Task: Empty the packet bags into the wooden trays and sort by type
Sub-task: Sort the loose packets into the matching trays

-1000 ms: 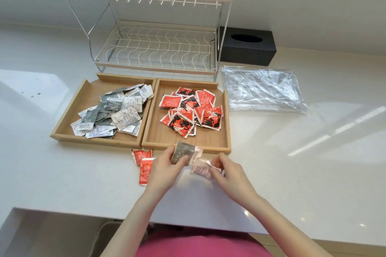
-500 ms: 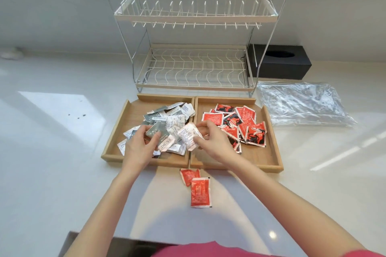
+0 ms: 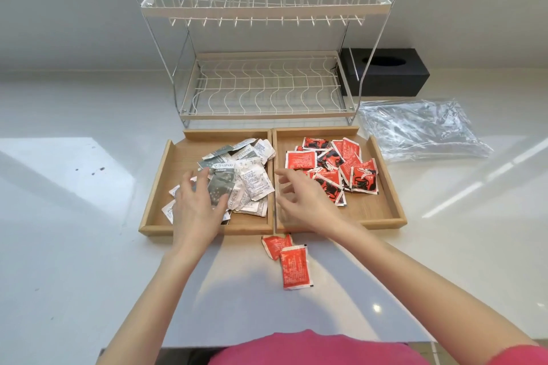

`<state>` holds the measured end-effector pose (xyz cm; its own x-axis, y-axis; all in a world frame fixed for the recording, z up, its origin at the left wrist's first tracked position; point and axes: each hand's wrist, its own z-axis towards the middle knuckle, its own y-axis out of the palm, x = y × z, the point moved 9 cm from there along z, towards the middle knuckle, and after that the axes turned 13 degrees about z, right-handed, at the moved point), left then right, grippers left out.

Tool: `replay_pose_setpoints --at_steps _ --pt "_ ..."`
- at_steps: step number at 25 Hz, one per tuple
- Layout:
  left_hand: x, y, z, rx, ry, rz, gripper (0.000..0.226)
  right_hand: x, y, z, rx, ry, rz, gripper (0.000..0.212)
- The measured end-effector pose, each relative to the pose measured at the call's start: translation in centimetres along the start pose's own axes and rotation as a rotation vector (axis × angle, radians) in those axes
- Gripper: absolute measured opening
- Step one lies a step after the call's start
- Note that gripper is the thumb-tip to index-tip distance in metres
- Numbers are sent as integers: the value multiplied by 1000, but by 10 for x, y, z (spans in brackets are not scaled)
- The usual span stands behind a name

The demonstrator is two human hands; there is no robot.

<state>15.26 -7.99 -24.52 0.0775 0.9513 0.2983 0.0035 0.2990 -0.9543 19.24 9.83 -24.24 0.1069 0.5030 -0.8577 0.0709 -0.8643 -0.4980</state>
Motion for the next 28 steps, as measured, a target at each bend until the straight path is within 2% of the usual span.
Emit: replay_pose_setpoints --at_steps 2,3,7,10,17,22,24,26,28 --pt "14 -8 -19 153 109 -31 31 5 -2 -22 -34 -18 1 30" --pt "22 -4 -31 156 171 -73 24 13 3 -34 -66 1 0 26" --pt "51 55 -77 -91 404 -125 34 52 29 -73 -125 54 -118 34" --pt "58 80 -94 -91 487 -22 39 62 35 -78 -75 58 -154 36" --pt "72 74 -92 3 470 77 33 75 37 -82 -7 96 -121 28" --pt "70 73 -93 -58 484 117 37 69 26 -78 7 124 11 26" --pt "72 68 -88 -120 400 -1 32 64 17 -75 30 132 42 23" --pt "75 63 -86 -232 266 -267 25 59 6 -70 72 128 74 21" --pt "82 51 -81 -223 236 -438 16 56 -8 -67 116 132 163 16"
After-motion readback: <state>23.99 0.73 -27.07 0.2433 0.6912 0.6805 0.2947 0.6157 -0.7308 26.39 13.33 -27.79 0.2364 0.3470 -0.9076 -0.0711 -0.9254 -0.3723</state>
